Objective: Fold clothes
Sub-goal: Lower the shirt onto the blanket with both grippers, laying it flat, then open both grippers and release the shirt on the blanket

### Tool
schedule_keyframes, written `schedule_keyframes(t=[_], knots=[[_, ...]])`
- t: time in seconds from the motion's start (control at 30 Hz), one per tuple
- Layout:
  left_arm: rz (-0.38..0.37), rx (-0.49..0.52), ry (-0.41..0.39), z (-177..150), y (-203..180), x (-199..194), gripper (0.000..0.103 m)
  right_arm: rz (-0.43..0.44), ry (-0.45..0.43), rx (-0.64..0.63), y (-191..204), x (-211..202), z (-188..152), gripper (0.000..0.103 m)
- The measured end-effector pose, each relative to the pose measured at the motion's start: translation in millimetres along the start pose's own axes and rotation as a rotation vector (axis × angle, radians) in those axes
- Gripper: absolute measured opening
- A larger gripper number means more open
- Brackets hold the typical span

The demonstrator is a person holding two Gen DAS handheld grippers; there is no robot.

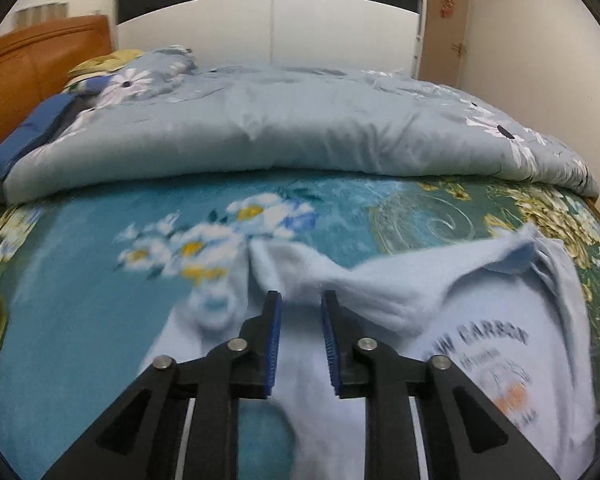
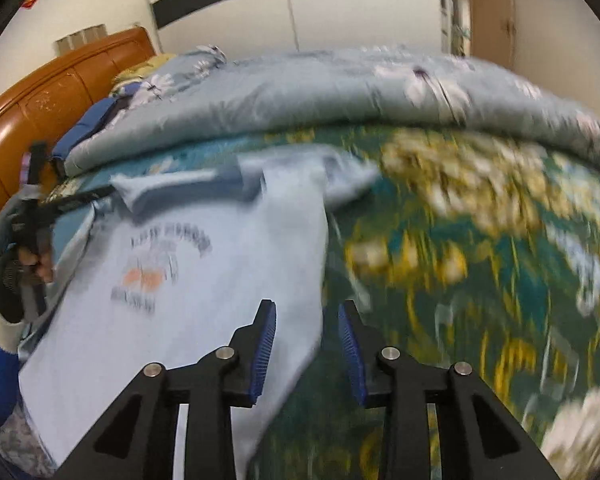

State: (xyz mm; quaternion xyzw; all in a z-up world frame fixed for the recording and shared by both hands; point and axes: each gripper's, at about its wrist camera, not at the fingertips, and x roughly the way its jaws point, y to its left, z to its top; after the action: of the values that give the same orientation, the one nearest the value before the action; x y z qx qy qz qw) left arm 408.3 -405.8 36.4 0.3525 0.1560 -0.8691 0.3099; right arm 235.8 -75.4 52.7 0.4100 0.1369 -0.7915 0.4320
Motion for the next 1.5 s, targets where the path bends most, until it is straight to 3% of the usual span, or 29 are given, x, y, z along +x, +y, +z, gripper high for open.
schedule_keyframes(t=[0.23, 0.43, 0.5, 0.6, 0.7, 0.77, 0.93, 1.1, 1.2, 1.33, 1.5], knots=[[-0.013, -0.055, -0.018, -58.0, -16.0, -32.2, 0.031, 0.095, 0.025, 0.079, 0.0, 1.9, -34.2, 0.038], [0.009, -0.070, -0.026, -77.2, -24.1, -32.9, 0.031, 0.123, 0.017, 0.068, 17.4, 0.8, -39.1, 0.037], [0.021, -0.087, -0.039, -79.6, -22.3, -35.2, 0.031, 0.106, 0.016, 0.051, 21.5, 0.5, -40.0, 0.034], [0.037, -0.114, -0.023, -84.5, -18.0, -29.3, 0.032, 0.089, 0.015, 0.034, 22.4, -1.9, -40.4, 0.007], [0.026, -0.141, 0.023, -88.7, -12.6, -18.2, 0.033, 0.083, -0.005, 0.031, 15.7, -11.1, -36.1, 0.006], [0.015, -0.153, 0.027, -89.6, -9.9, -16.8, 0.033, 0.038, -0.034, 0.035, 3.7, -23.3, -30.3, 0.006], [0.052, -0.105, 0.033, -89.2, -20.2, -14.4, 0.040, -0.201, -0.076, -0.024, -34.5, -44.8, -3.1, 0.005], [0.099, -0.054, 0.037, -89.4, -29.0, -12.2, 0.042, -0.542, -0.121, -0.050, -97.2, -55.5, 27.8, 0.005], [0.093, -0.060, 0.034, -89.1, -27.0, -12.2, 0.043, -0.695, -0.127, -0.022, -141.6, -55.9, 41.1, 0.005], [0.085, -0.064, 0.037, -89.9, -25.7, -10.6, 0.044, -0.709, -0.094, 0.075, -197.7, -43.0, 47.5, 0.005], [0.101, -0.052, 0.039, -88.3, -28.1, -9.6, 0.044, -0.663, -0.061, 0.135, -229.1, -24.1, 42.2, 0.005]])
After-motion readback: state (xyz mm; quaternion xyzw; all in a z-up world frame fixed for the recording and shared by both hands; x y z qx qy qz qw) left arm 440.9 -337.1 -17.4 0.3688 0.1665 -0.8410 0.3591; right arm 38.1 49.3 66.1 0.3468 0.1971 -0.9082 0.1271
